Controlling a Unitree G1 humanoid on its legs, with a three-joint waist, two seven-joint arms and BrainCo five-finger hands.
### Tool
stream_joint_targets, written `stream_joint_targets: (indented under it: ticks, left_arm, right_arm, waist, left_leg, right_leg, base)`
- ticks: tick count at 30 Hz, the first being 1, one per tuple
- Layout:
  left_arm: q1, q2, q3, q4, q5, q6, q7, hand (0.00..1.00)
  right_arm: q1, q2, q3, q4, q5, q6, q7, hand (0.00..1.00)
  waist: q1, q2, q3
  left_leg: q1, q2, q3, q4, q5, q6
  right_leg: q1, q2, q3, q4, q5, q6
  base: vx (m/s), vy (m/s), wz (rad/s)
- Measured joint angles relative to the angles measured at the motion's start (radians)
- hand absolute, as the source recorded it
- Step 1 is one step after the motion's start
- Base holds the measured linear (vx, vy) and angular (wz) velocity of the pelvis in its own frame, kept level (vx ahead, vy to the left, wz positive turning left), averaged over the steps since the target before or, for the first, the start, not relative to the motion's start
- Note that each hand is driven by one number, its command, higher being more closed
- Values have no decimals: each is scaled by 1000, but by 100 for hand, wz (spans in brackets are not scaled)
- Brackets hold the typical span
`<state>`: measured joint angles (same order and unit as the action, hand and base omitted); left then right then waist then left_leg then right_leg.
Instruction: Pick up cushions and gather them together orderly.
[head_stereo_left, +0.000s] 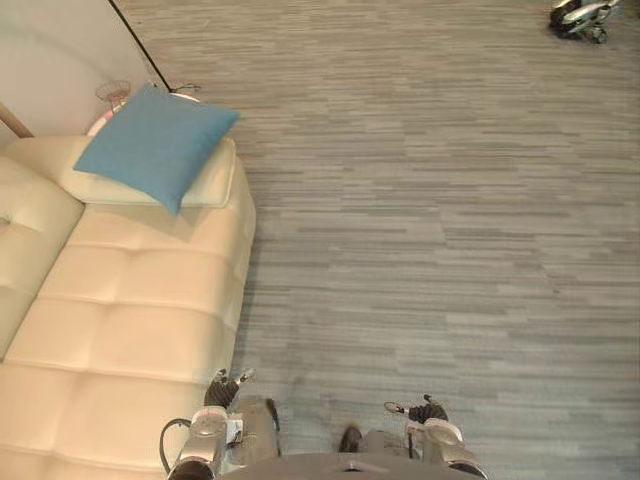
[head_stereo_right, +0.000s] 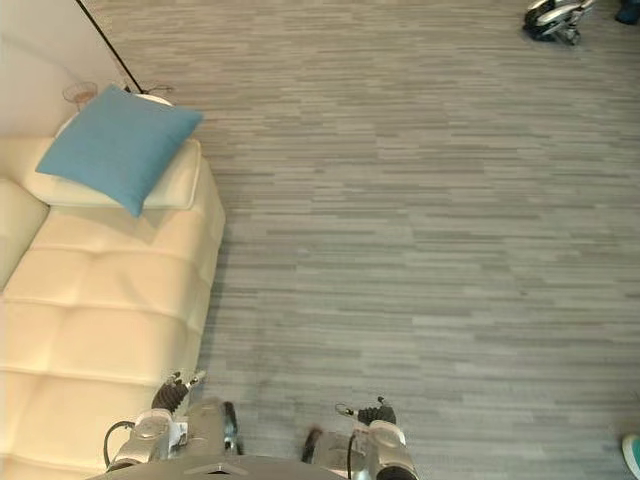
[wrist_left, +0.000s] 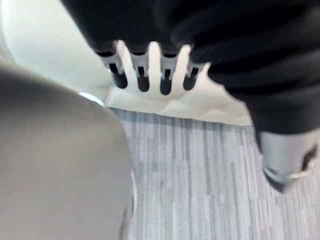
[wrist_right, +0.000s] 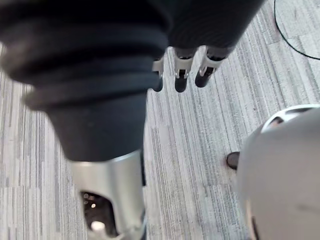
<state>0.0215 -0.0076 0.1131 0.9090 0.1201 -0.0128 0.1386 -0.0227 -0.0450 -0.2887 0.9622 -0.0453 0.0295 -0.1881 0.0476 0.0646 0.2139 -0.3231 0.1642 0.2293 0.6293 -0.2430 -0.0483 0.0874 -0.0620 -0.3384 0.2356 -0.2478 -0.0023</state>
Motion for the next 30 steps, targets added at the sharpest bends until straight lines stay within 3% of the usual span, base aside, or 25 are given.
stream_joint_targets:
  ticks: [1,2,3,4,5,7,8,9,10,12,13,14,15,17,19,20,21,22,23,24,25,26,28,29,30]
  left_arm:
    - [0,-3,1,-1,-1,-2,0,0]
    - [0,-6,1,-5,-3,-6,0,0]
    - [0,-6,1,-6,-3,-8,1,0]
    - [-2,-3,0,-5,-3,-8,0,0]
    - [-13,7,4,-3,-4,-9,-1,0]
    - [-18,10,22,-8,-14,-10,-2,0]
    - [-17,13,46,-20,-32,-11,-6,0]
    - [-12,15,41,-14,-30,-10,-6,0]
    - [17,19,32,9,-31,-8,-8,0]
    - [10,45,18,31,-32,-2,-9,0]
    - [9,57,2,45,-34,3,-10,0]
    - [12,56,3,49,-40,10,-9,0]
    - [19,57,3,50,-44,13,-5,0]
    - [28,62,4,67,-75,13,5,0]
    - [28,57,12,72,-79,13,10,0]
    - [28,53,15,77,-79,13,11,0]
    - [29,52,16,83,-78,13,11,0]
    - [30,52,16,83,-78,12,11,0]
    - [30,50,23,84,-78,11,11,0]
    - [26,35,43,91,-79,11,12,0]
    - [26,17,46,91,-77,10,14,0]
    - [27,12,47,90,-77,10,14,0]
    - [31,-3,55,91,-77,11,22,0]
    - [31,-4,57,91,-78,11,22,0]
    - [29,-7,68,83,-78,10,21,0]
  right_arm:
    - [2,-1,-4,1,0,0,-2,0]
    - [4,0,-7,3,0,2,-7,0]
    - [7,-1,-5,3,0,3,-9,0]
    - [9,0,7,8,0,4,-11,0]
    - [-15,7,12,43,-1,5,-8,0]
    - [-25,13,12,44,-1,9,-7,0]
    - [-27,18,13,45,-3,10,-6,0]
    - [-22,16,13,47,-3,10,-4,0]
    - [-13,4,13,53,-23,8,5,0]
    - [-15,7,11,64,-38,8,7,0]
    - [-6,3,10,76,-40,10,8,0]
    - [11,-1,9,74,-35,12,9,0]
    - [15,-5,1,59,-28,7,11,0]
    - [16,-12,10,35,-31,-4,11,0]
    - [15,-8,8,25,-30,-8,11,0]
    - [13,-5,8,3,-31,-10,11,0]
    - [14,-2,9,-3,-32,-10,11,0]
    - [16,-1,8,-2,-32,-10,11,0]
    - [18,-2,8,0,-32,-9,11,0]
    - [18,-13,1,6,-33,-5,12,0]
    - [15,-25,0,6,-38,-6,12,0]
    - [15,-25,-1,7,-39,-6,12,0]
    - [14,-25,-9,6,-39,-6,12,0]
    - [15,-24,-8,6,-39,-6,12,0]
    - [15,-21,-7,6,-39,-6,13,0]
  waist:
    - [2,1,1]
    - [10,1,1]
    - [17,-1,0]
    - [32,-16,-7]
    - [29,-34,-17]
    - [36,-45,-13]
    - [58,-66,-21]
    - [60,-64,-39]
    - [56,-55,-80]
    - [26,-94,-72]
    - [13,-101,-66]
    - [7,-91,-57]
    - [8,-79,-49]
    - [5,-53,-39]
    - [2,-54,-38]
    - [-5,-51,-36]
    - [-12,-54,-36]
    - [-15,-62,-37]
    - [-20,-71,-33]
    - [-18,-64,-38]
    - [-6,-44,-42]
    - [-3,-41,-43]
    - [-15,-24,-54]
    - [-15,-21,-56]
    - [-14,-21,-57]
  left_leg:
    - [-7,-32,3,-186,52,-1]
    - [-9,-52,5,-329,156,1]
    - [-4,-57,13,-357,210,-3]
    - [9,-77,29,-360,275,40]
    - [-7,-99,33,-287,210,97]
    - [-25,-92,40,-174,150,118]
    - [-56,-89,65,-33,99,121]
    - [-55,-86,67,-32,90,122]
    - [32,-98,63,-124,-19,124]
    - [100,-162,45,-152,-42,139]
    - [158,-188,24,-184,-49,146]
    - [233,-201,-4,-231,-50,147]
    - [303,-203,-19,-276,-50,147]
    - [435,-190,-60,-359,-46,141]
    - [468,-174,-99,-368,-47,142]
    - [498,-149,-139,-387,-47,142]
    - [521,-135,-171,-404,-49,138]
    - [531,-133,-181,-411,-52,128]
    - [555,-130,-211,-420,-68,96]
    - [588,-103,-269,-426,-91,59]
    - [584,-83,-293,-419,-74,39]
    - [585,-81,-305,-417,-63,30]
    - [561,-50,-354,-343,-24,-17]
    - [542,-44,-364,-303,-19,-26]
    - [483,-33,-370,-180,6,-65]
  right_leg:
    - [28,-17,0,-17,-20,22]
    - [60,-29,5,-34,-37,48]
    - [76,-33,12,-49,-42,56]
    - [102,-40,37,-82,-50,63]
    - [130,-56,80,-124,-7,39]
    - [158,-75,141,-132,49,54]
    - [157,-99,205,-57,80,80]
    - [140,-104,219,-6,80,91]
    - [51,-121,233,213,77,150]
    - [-67,-176,278,538,138,205]
    - [-130,-192,265,712,124,194]
    - [-173,-191,230,819,79,150]
    - [-204,-185,190,846,41,123]
    - [-288,-153,90,707,-57,47]
    - [-353,-124,82,573,-71,44]
    - [-402,-76,126,399,-34,53]
    - [-415,-48,181,228,45,71]
    - [-411,-39,206,146,90,76]
    - [-401,-41,253,43,212,93]
    - [-384,-27,262,86,289,74]
    - [-403,-24,242,157,229,54]
    - [-409,-28,235,187,206,53]
    - [-389,-38,164,262,111,24]
    - [-379,-36,148,261,100,18]
    - [-347,-34,120,250,79,11]
  base:
    - [450,201,0]
    - [386,192,-4]
    - [420,199,-18]
    - [707,273,-14]
    - [601,216,-8]
    - [543,234,-5]
    - [542,274,-23]
    - [584,292,-49]
    - [478,249,-26]
    - [566,208,29]
    - [617,125,75]
    - [503,75,63]
    - [495,59,48]
    - [469,5,50]
    - [441,-107,71]
    - [518,-204,112]
    - [436,-204,109]
    - [448,-260,107]
    - [488,-319,112]
    - [556,-383,101]
    - [450,-325,67]
    - [413,-297,51]
    - [423,-280,68]
    - [385,-248,63]
    - [337,-233,63]
